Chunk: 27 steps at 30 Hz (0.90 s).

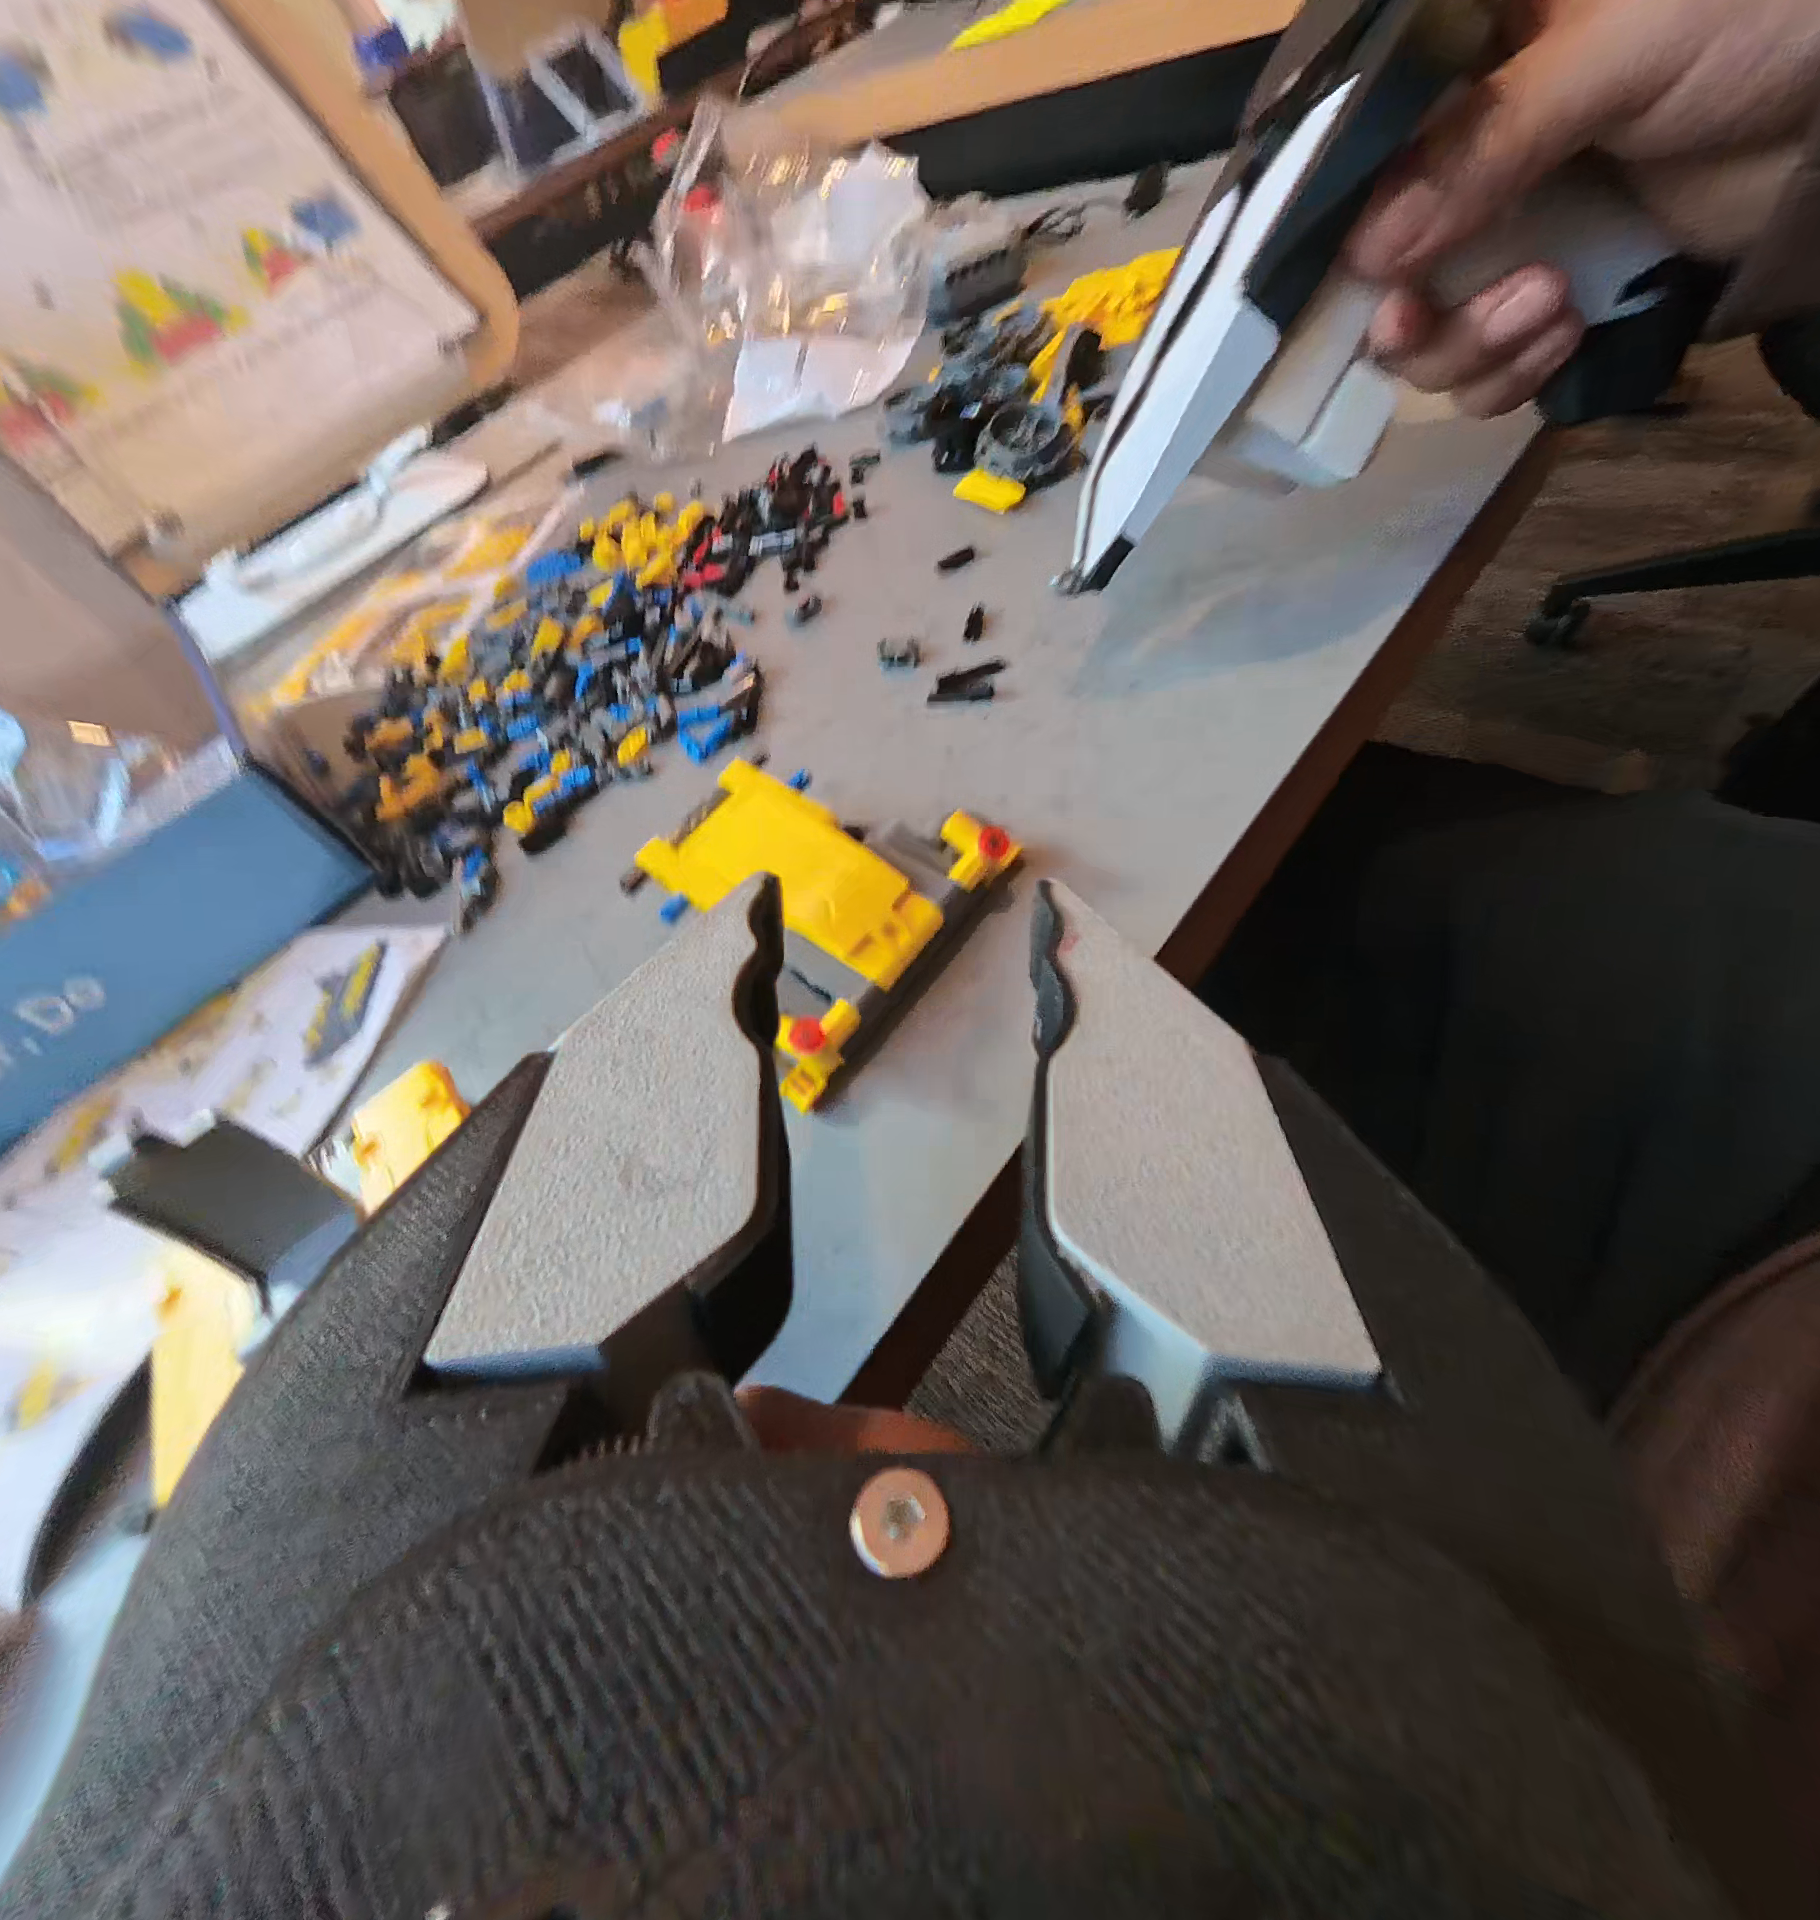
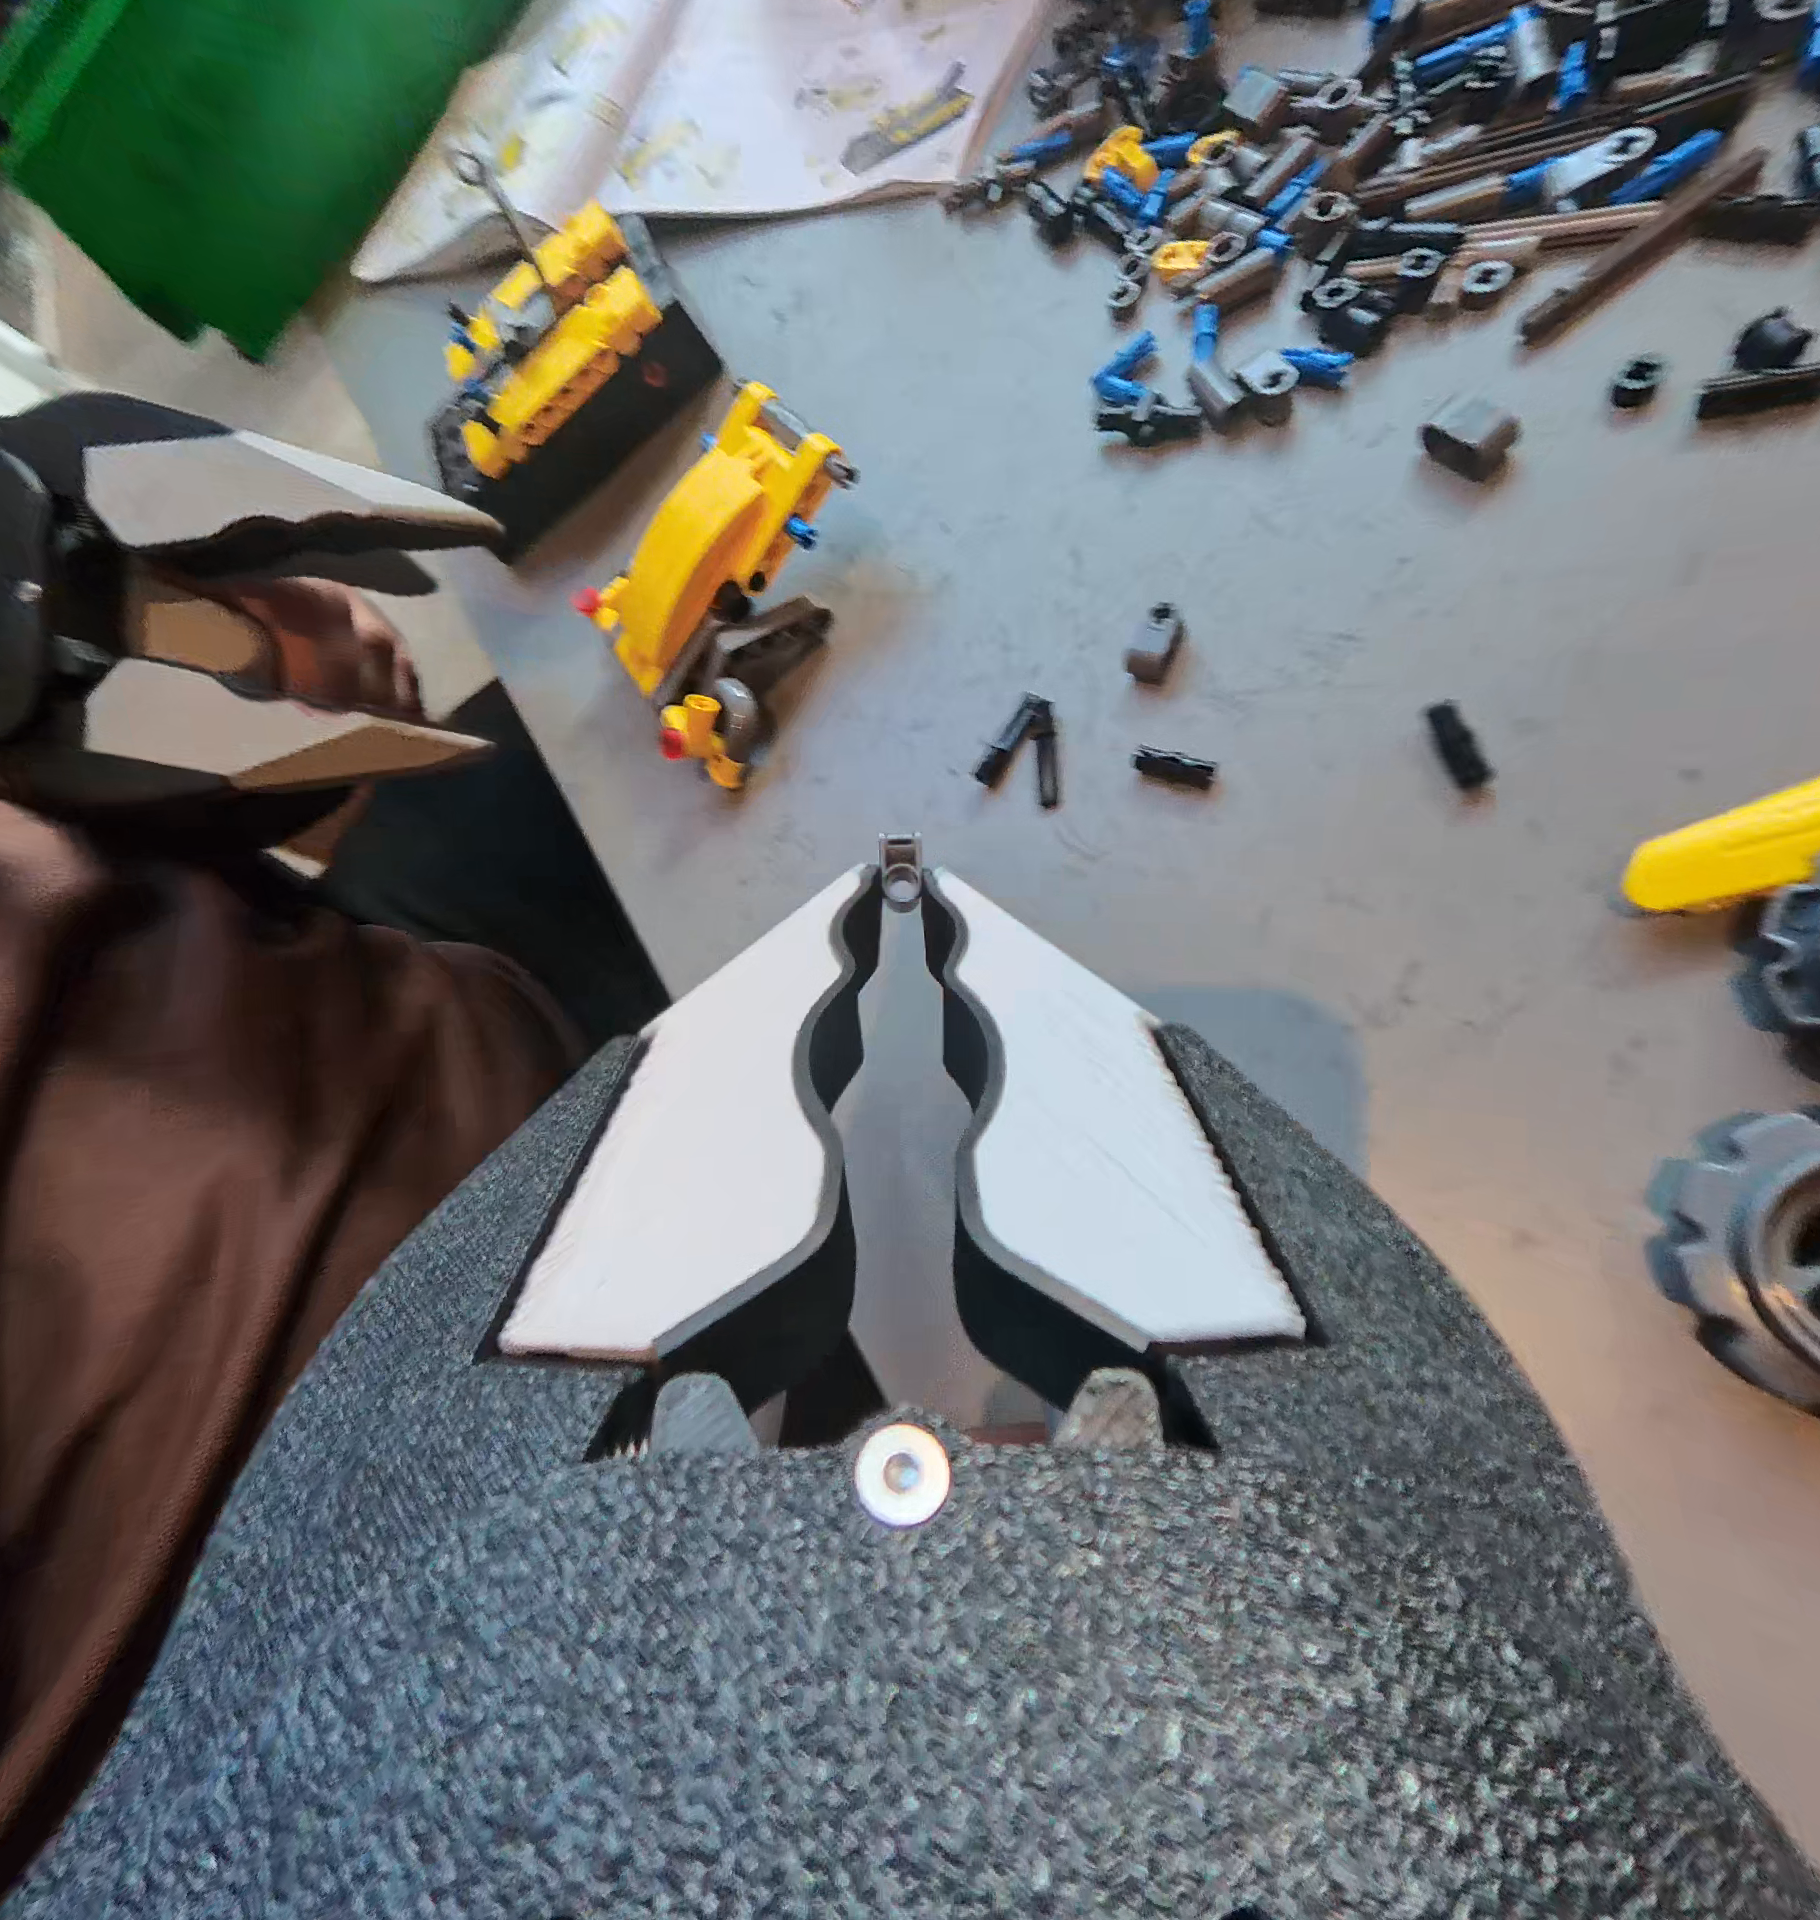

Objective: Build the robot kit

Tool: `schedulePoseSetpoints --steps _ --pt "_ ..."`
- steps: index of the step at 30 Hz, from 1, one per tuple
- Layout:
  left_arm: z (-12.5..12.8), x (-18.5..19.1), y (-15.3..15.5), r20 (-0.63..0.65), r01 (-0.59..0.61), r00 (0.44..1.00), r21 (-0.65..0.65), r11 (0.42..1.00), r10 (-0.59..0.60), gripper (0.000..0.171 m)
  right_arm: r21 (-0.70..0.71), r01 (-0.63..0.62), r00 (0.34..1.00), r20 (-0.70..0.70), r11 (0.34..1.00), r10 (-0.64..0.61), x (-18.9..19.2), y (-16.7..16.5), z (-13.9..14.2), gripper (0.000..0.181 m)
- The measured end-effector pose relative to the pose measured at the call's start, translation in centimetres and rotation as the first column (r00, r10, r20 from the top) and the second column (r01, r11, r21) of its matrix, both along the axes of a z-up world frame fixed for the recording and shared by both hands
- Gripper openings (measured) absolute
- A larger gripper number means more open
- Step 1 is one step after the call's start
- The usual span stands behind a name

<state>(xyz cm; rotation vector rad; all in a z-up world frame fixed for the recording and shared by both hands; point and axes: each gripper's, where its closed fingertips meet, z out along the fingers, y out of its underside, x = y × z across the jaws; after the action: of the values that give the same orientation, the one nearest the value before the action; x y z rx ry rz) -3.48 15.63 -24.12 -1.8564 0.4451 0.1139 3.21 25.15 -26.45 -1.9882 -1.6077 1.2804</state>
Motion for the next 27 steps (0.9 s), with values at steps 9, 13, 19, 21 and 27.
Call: schedulePoseSetpoints --steps 9,13,19,21,27 --pt "4.0 5.3 2.1 -0.27 0.358 0.896 -0.031 0.933 -0.353 0.039 -0.329 -0.208 0.976 -0.131 0.921 0.174 -0.3 -4.8 4.9 0.004" --pt "3.7 7.5 2.9 -0.305 0.45 0.837 -0.087 0.889 -0.454 0.037 -0.42 -0.274 0.958 -0.197 0.865 0.208 0.2 -6.2 6.3 0.004" --pt "2.7 7.9 3.6 -0.367 0.47 0.796 -0.128 0.873 -0.482 0.026 -0.494 -0.312 0.949 -0.206 0.812 0.24 1.2 -7.1 5.9 0.004" --pt "2.4 8.3 3.3 -0.372 0.5 0.774 -0.137 0.855 -0.512 0.023 -0.502 -0.315 0.949 -0.194 0.805 0.25 1.4 -7.2 5.5 0.004" --pt "2.2 8.8 3.3 -0.361 0.52 0.767 -0.135 0.843 -0.531 0.01 -0.521 -0.325 0.946 -0.188 0.789 0.265 1.6 -7.4 5.1 0.004"
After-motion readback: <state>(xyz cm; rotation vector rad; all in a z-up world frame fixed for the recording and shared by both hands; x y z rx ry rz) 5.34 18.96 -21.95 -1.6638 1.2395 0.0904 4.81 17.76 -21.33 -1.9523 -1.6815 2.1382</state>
